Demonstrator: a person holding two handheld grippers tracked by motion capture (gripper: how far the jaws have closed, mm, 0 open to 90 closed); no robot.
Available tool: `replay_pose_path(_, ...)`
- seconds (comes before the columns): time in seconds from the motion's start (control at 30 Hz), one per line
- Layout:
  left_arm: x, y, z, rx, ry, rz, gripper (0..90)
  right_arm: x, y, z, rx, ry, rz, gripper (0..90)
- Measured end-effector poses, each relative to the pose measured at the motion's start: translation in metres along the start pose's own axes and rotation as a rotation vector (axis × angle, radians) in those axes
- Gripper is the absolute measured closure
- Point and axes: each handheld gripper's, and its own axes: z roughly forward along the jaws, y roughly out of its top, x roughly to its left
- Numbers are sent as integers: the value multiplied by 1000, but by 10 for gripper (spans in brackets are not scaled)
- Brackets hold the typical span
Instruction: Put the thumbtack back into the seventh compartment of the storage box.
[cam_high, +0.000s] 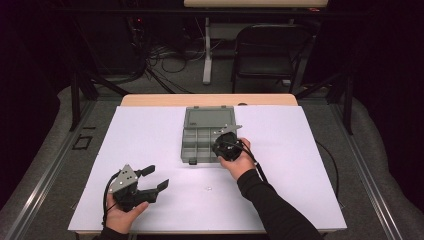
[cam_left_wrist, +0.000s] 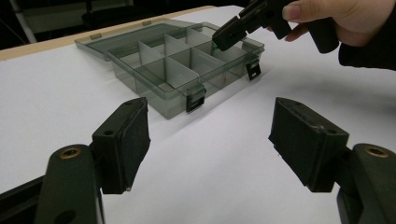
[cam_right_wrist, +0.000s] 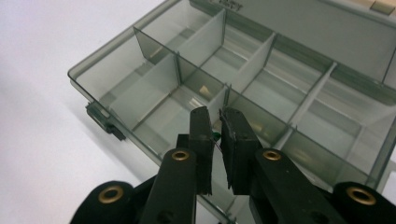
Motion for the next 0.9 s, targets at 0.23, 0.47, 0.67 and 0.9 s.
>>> replay_pose_path(0.23,-2,1,-3,-6,5,13,281,0,-3,3,9,-16,-2,773)
replay_pose_path(0.47,-2,0,-1,3,1,17,281,3,-1,-7,-40,-27,-22,577)
replay_pose_path(0.67,-2,1,0,1,9,13,281,5,1,-19,-87,-27,-37,491)
replay_pose_path(0.9,-3,1,-3,-1,10,22,281,11,1,-43,-126,-19,-68,448)
